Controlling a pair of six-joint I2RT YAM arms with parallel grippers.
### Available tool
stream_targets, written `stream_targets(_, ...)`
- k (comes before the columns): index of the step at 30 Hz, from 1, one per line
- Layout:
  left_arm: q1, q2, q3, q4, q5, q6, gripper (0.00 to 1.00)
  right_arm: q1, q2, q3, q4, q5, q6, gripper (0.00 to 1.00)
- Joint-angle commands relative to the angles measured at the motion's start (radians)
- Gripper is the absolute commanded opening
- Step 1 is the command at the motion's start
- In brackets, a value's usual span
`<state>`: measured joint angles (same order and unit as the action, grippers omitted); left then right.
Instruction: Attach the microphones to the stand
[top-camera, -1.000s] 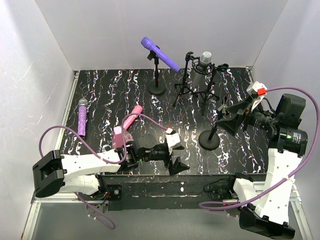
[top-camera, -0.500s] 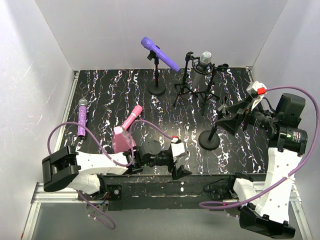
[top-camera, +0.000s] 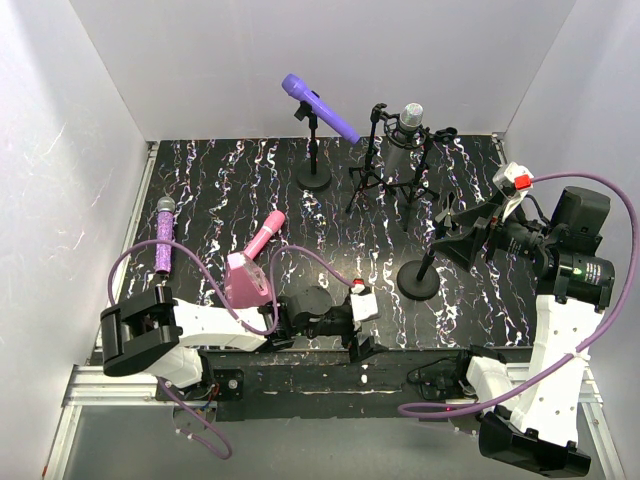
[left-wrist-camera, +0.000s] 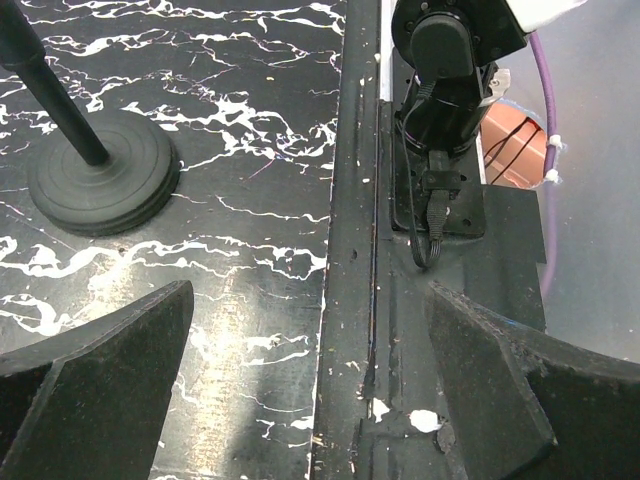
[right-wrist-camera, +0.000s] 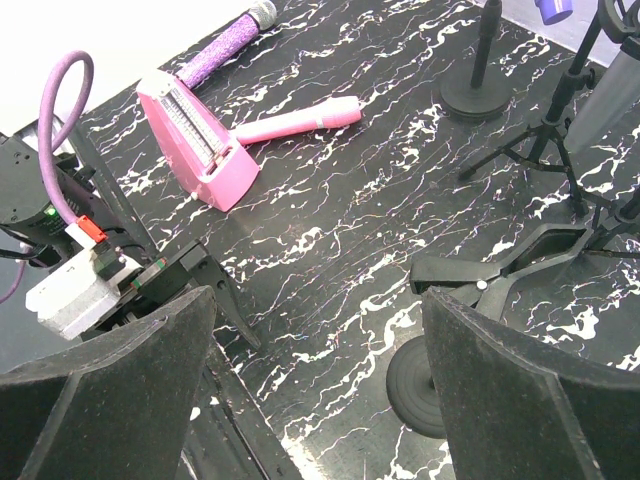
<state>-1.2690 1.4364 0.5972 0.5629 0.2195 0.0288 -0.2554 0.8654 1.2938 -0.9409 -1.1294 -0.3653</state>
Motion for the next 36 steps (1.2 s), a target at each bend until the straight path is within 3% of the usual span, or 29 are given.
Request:
stream_targets(1, -0.007, -0.008, 0.001, 0.035, -0.038, 0.019, 0.98, -0.005, -0.002, -0.005, 0.022, -0.026, -0.001, 0.91)
stream_targets(9, -0.007, -0.071, -0.023, -0.006, -0.078, 0.022, 0.98, -0.005, -0.002, -0.004, 0.022, -0.035, -0.001, 0.91)
stream_targets(22, -0.007, -0.022, -0.013, 0.083, -0.077, 0.019, 0.98, -0.005, -0.003, -0.005, 0.024, -0.032, -0.001, 0.91)
stream_targets(29, -0.007, 0.080, 0.001, 0.225, -0.088, 0.029, 0.98, -0.005, 0.004, -0.013, 0.031, -0.041, -0.004, 0.91)
stream_targets(36, -0.007, 0.254, 0.137, 0.334, -0.114, 0.054, 0.98, -0.007, 0.003, -0.005, 0.031, -0.040, -0.004, 0.91)
